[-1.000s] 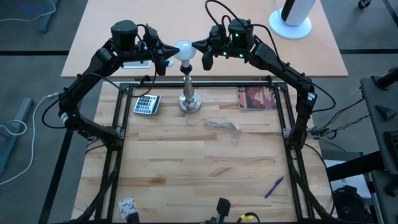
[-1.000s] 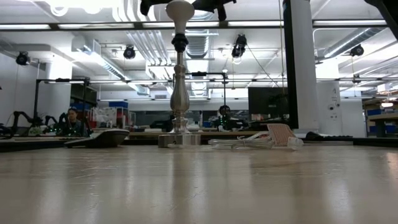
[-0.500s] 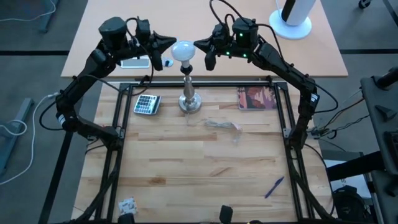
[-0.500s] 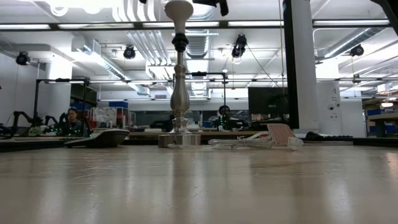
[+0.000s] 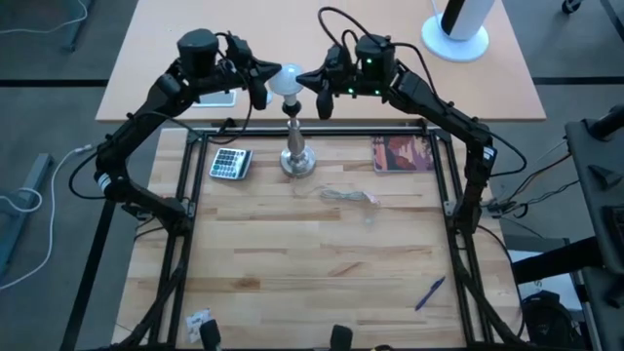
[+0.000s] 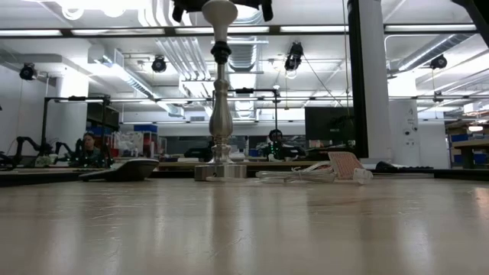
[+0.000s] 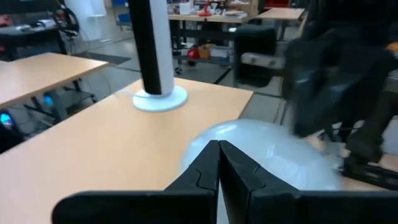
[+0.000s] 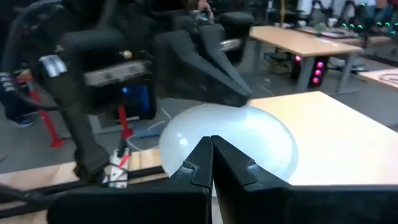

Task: Screw lightbulb
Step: Remove the lightbulb from the table lamp

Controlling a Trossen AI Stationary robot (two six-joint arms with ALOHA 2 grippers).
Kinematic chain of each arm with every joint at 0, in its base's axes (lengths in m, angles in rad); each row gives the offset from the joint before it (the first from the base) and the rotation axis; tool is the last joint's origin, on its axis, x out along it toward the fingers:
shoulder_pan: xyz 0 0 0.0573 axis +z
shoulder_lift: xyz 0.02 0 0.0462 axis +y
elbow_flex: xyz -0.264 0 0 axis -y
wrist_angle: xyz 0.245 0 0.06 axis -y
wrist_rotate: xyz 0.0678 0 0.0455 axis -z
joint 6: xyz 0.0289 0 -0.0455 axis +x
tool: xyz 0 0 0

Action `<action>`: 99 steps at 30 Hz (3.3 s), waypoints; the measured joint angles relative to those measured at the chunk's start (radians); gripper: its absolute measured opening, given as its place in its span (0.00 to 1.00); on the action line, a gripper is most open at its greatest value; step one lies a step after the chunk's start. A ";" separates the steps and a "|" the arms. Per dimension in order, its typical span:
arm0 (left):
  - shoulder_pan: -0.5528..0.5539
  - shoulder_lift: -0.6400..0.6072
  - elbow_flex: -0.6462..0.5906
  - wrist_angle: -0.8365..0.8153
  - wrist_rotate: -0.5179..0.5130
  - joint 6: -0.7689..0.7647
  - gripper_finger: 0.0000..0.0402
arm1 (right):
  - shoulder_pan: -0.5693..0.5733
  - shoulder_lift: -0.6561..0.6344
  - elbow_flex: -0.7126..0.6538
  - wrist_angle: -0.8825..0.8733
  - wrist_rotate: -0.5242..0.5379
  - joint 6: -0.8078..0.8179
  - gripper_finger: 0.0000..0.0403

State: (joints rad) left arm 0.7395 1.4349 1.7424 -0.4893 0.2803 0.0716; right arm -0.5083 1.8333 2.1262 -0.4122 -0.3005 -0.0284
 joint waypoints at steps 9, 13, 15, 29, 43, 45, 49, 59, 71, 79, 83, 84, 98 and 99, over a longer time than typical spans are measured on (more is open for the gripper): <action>-0.013 -0.002 0.003 -0.031 0.063 -0.067 0.00 | 0.001 -0.002 -0.001 -0.015 0.079 0.004 0.00; -0.027 -0.005 0.008 -0.026 0.104 -0.080 0.00 | -0.001 -0.004 -0.002 -0.015 0.100 0.004 0.00; -0.034 -0.005 0.011 -0.029 0.116 -0.082 0.00 | -0.001 -0.004 -0.002 -0.014 0.114 0.003 0.00; -0.038 -0.089 0.015 0.034 -0.004 -0.015 0.00 | -0.004 -0.026 -0.005 -0.031 0.129 -0.001 0.00; -0.019 -0.032 -0.002 -0.046 -0.140 0.103 0.00 | 0.002 -0.020 -0.006 0.044 0.030 0.049 0.00; -0.018 -0.025 -0.002 -0.046 -0.140 0.103 0.00 | 0.002 -0.012 -0.006 0.025 0.031 0.049 0.00; -0.016 -0.016 -0.002 -0.045 -0.137 0.099 0.00 | 0.002 -0.005 -0.006 0.001 0.032 0.040 0.00; -0.015 -0.015 -0.002 -0.052 -0.054 0.021 0.00 | 0.002 -0.004 -0.008 -0.017 0.051 0.037 0.00; -0.024 -0.019 -0.002 -0.054 0.043 -0.063 0.00 | 0.003 -0.006 -0.009 -0.021 0.062 0.035 0.00; -0.030 -0.024 -0.004 -0.061 0.126 -0.079 0.00 | 0.003 -0.006 -0.010 -0.024 0.092 0.015 0.00; -0.034 -0.024 -0.005 -0.063 0.191 -0.092 0.00 | 0.000 -0.006 -0.010 -0.023 0.104 0.001 0.00; -0.035 -0.024 -0.006 -0.066 0.213 -0.092 0.00 | 0.000 -0.005 -0.010 -0.022 0.120 -0.004 0.00; 0.018 -0.041 -0.009 0.071 0.126 0.092 0.00 | -0.001 -0.004 -0.010 -0.024 0.123 0.002 0.00; 0.025 -0.033 -0.015 0.068 0.124 0.093 0.00 | -0.001 -0.004 -0.010 -0.024 0.120 0.002 0.00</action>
State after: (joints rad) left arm 0.7650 1.4017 1.7272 -0.4209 0.4046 0.1650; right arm -0.5088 1.8290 2.1159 -0.4362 -0.1800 -0.0265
